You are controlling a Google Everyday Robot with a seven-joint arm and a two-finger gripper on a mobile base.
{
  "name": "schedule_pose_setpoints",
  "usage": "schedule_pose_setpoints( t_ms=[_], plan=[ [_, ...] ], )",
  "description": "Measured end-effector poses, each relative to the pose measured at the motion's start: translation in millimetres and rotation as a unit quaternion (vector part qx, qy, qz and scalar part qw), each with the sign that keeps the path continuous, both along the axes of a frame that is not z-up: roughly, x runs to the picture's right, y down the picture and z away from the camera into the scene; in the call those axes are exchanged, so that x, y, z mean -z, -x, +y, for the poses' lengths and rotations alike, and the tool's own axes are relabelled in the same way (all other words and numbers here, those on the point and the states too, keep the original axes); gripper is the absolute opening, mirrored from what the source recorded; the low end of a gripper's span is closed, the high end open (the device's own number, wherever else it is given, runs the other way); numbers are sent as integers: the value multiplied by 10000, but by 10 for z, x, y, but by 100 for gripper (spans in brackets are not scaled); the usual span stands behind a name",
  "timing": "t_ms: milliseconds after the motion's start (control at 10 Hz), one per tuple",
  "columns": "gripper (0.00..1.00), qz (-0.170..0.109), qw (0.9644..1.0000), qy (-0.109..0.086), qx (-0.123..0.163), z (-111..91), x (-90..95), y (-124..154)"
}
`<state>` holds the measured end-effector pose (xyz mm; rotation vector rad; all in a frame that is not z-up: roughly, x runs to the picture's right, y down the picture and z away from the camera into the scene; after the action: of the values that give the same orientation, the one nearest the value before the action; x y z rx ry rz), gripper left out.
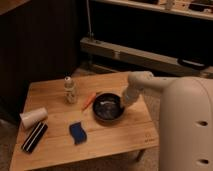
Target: Drag the ceramic bowl in a circle
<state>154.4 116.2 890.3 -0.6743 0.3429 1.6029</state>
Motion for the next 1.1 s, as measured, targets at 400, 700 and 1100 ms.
schedule_pose_setpoints(
  t_ms=[400,700,1100],
  plan=[
    [19,705,9973,-84,-204,364,441,-845],
    [19,667,9977,-153,29,679,842,-1046],
    [19,255,9982,-331,434,826,1116,-627]
  ],
)
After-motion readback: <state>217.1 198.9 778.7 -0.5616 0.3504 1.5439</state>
